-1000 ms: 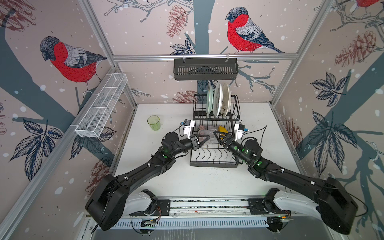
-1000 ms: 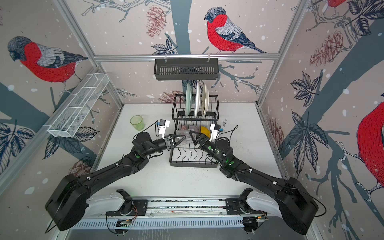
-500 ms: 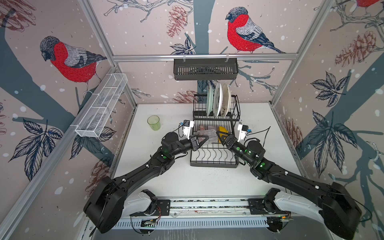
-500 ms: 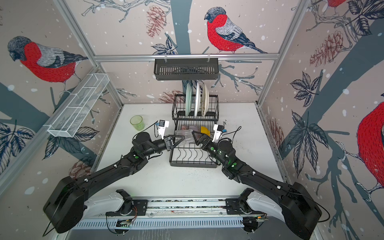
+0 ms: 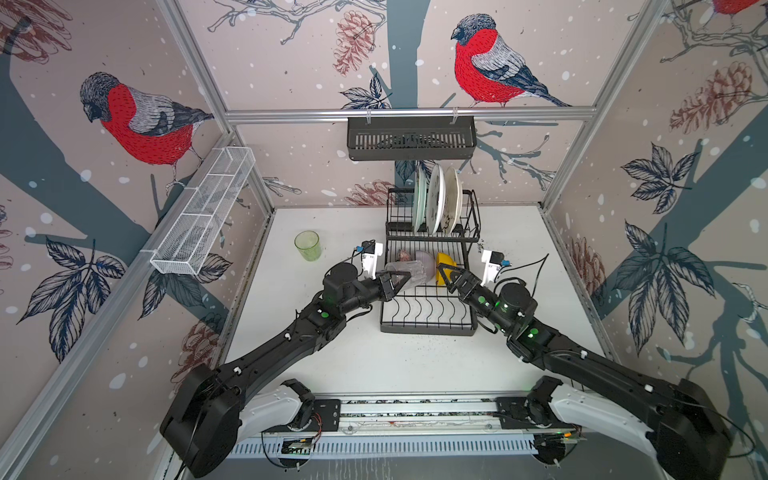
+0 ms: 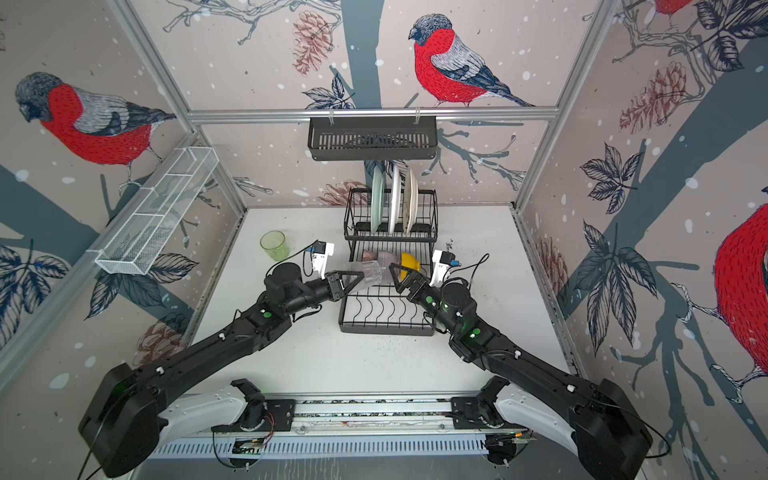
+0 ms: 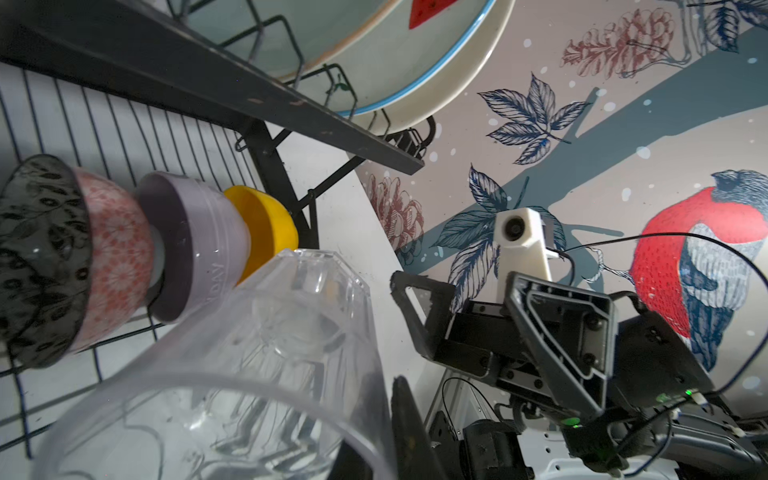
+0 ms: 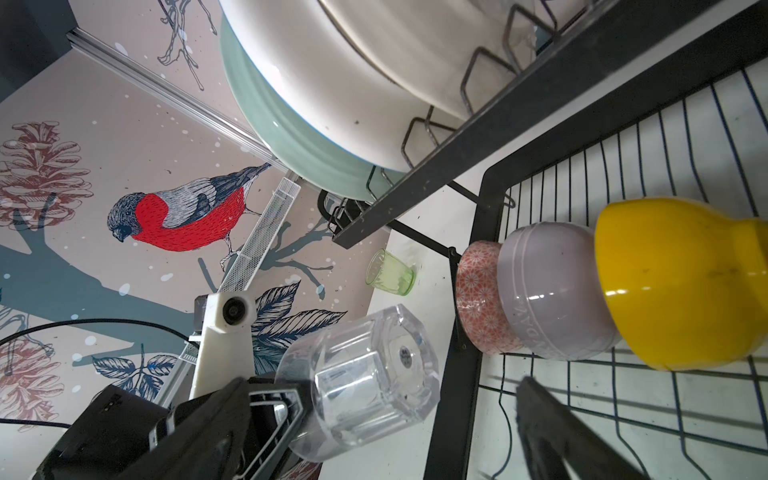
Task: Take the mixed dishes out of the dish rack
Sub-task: 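Open the right gripper and draw it back while the left gripper holds the glass, then carry the clear glass with the left gripper beside the green cup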
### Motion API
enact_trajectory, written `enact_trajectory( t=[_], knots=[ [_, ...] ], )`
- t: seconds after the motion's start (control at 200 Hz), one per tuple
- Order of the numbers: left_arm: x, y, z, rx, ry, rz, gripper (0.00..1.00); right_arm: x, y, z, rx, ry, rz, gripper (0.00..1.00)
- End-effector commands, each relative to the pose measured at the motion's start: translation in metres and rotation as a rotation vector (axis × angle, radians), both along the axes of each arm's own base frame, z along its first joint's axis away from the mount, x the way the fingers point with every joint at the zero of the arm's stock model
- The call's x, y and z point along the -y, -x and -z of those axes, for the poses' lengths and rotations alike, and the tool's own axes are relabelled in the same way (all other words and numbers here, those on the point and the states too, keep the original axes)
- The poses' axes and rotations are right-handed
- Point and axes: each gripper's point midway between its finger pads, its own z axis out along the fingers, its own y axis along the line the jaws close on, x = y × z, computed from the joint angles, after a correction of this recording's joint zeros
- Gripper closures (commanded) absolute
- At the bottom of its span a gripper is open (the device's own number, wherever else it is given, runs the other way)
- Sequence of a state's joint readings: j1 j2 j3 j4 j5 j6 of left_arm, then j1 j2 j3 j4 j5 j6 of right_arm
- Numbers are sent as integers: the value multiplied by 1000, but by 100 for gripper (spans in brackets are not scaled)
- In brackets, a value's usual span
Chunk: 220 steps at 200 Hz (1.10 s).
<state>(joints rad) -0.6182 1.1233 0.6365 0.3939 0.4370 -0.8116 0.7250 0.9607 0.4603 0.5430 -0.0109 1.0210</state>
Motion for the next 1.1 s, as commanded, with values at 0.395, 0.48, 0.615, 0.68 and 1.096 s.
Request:
enact_trajectory(
  t=[0.395, 0.48, 0.615, 0.68, 1.096],
  knots=[
    [-72, -38, 35, -106, -283, -286, 100, 30, -2, 15, 37, 258, 117, 0],
    [-86, -48, 33, -96, -335, -347, 100, 35, -1, 16, 48, 294, 129, 0],
    [-103, -66, 28, -81, -446, -418, 100, 45, 0, 19, 60, 343, 159, 0],
    [-107, -75, 27, -81, -485, -436, 100, 48, 1, 21, 66, 360, 167, 0],
    [-152, -151, 61, -209, -588, -522, 100, 71, 4, 23, 123, 427, 237, 0]
  ],
)
